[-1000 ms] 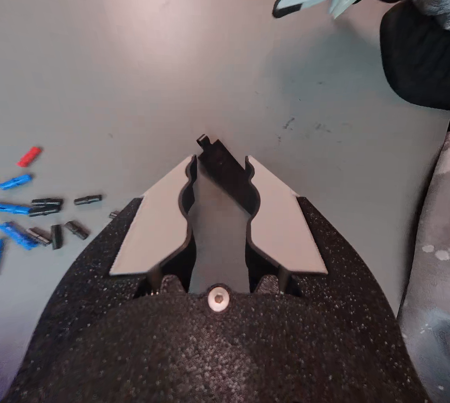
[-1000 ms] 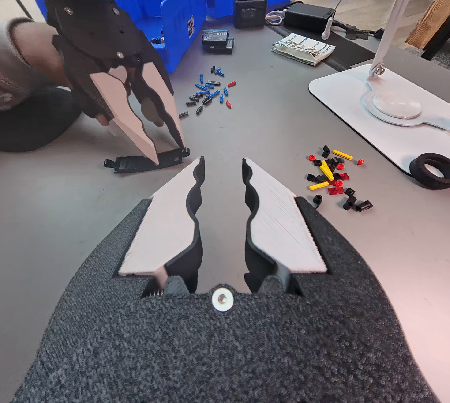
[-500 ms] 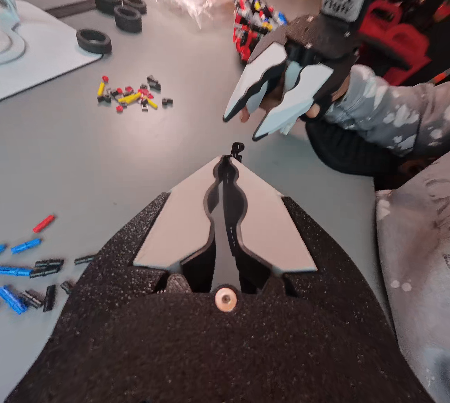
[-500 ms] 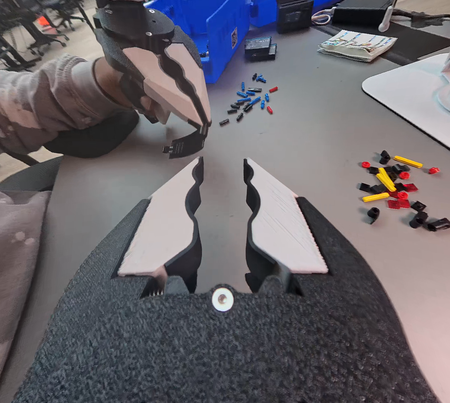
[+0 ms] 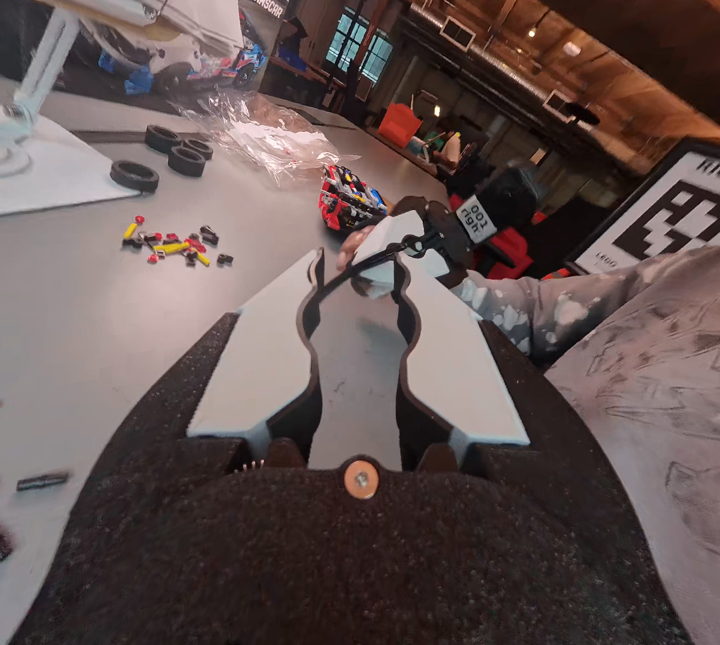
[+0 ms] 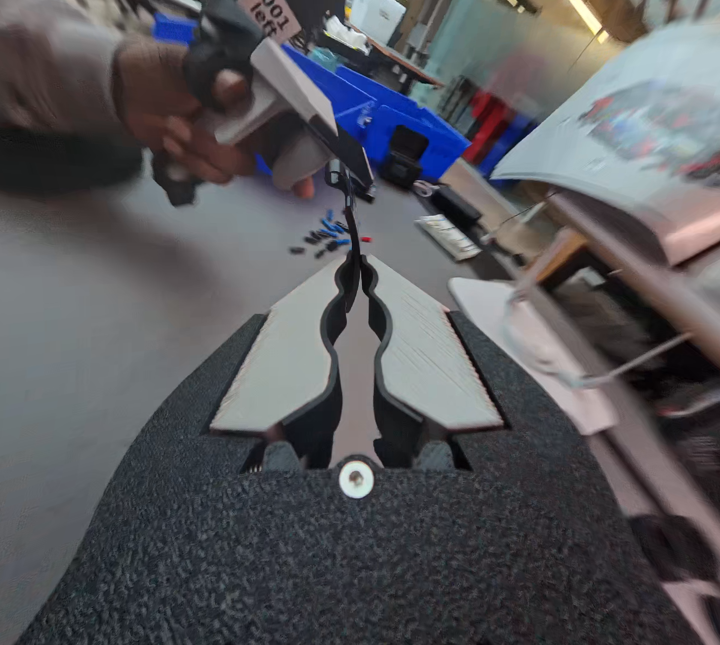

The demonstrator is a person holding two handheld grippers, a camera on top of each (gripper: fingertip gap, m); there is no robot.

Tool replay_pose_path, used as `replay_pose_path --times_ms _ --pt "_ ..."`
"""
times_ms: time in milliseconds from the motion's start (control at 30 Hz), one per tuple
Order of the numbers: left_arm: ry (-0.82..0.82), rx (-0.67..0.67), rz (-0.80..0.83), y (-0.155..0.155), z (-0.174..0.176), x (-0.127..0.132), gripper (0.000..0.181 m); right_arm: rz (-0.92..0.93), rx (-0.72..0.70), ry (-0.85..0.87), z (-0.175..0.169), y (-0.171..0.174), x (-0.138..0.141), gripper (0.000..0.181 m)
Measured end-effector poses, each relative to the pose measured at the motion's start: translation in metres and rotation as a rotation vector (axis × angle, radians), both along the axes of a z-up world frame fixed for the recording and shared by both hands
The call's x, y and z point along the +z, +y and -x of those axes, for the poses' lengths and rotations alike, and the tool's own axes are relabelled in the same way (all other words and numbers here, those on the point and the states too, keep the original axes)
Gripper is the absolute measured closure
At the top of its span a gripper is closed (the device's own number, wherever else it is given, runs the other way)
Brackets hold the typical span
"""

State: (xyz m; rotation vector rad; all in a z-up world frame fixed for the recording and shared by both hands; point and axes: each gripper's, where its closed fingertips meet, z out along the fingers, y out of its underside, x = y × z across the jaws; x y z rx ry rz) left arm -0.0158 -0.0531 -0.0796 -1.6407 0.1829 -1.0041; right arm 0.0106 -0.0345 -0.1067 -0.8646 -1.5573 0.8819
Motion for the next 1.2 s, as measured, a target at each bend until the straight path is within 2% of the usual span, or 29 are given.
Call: replay_pose_path --times_ms 67,167,300,500,600,667,767,833,933,967,1033,1100,1200 --pt "-0.133 -0.059 0.143 0.0 0.003 -0.013 0.143 -0.387 -0.074 0.074 -0.006 0.007 0.004 0.179" --pt "-0.331 -0.159 0.279 -0.001 -0.005 -0.026 0.143 -0.708 -0.123 0.169 -0.008 0.0 0.014 0.179" --pt "-0.498 -0.272 0.299 -0.006 -0.019 -0.017 0.145 -0.86 -0.103 0.198 -0.003 -0.018 0.01 0.178" --pt "-0.422 -0.293 0.329 -0.01 -0.034 -0.028 0.174 -0.901 -0.064 0.187 0.003 -0.034 -0.002 0.176" --pt "-0.318 -0.191 0.252 -0.005 -0.02 -0.024 0.181 -0.821 -0.069 0.146 0.006 -0.028 -0.006 0.157" --pt "-0.219 -0.069 0.187 0.0 0.002 -0.015 0.181 -0.73 -0.082 0.129 0.004 -0.02 -0.003 0.151" --pt "0.084 0.193 0.089 0.002 0.05 0.0 0.181 -0.37 -0.137 0.106 0.0 0.005 0.008 0.156" --pt "0.321 0.421 0.071 -0.003 0.099 0.01 0.181 -0.088 -0.165 0.077 -0.002 0.023 0.014 0.16" --pt "0.65 0.781 0.166 -0.032 0.188 0.017 0.181 0.243 -0.2 0.001 -0.003 0.044 0.009 0.164" --pt "0.723 0.871 0.211 -0.045 0.214 0.017 0.181 0.314 -0.211 -0.017 -0.003 0.049 0.006 0.165" --pt "0.837 0.985 0.386 -0.075 0.257 0.001 0.18 0.409 -0.227 -0.052 -0.003 0.056 -0.004 0.165" --pt "0.894 1.049 0.517 -0.099 0.285 -0.017 0.181 0.459 -0.253 -0.096 -0.004 0.063 -0.014 0.165" --pt "0.912 1.035 0.679 -0.116 0.298 -0.046 0.177 0.518 -0.285 -0.139 -0.004 0.068 -0.023 0.165"
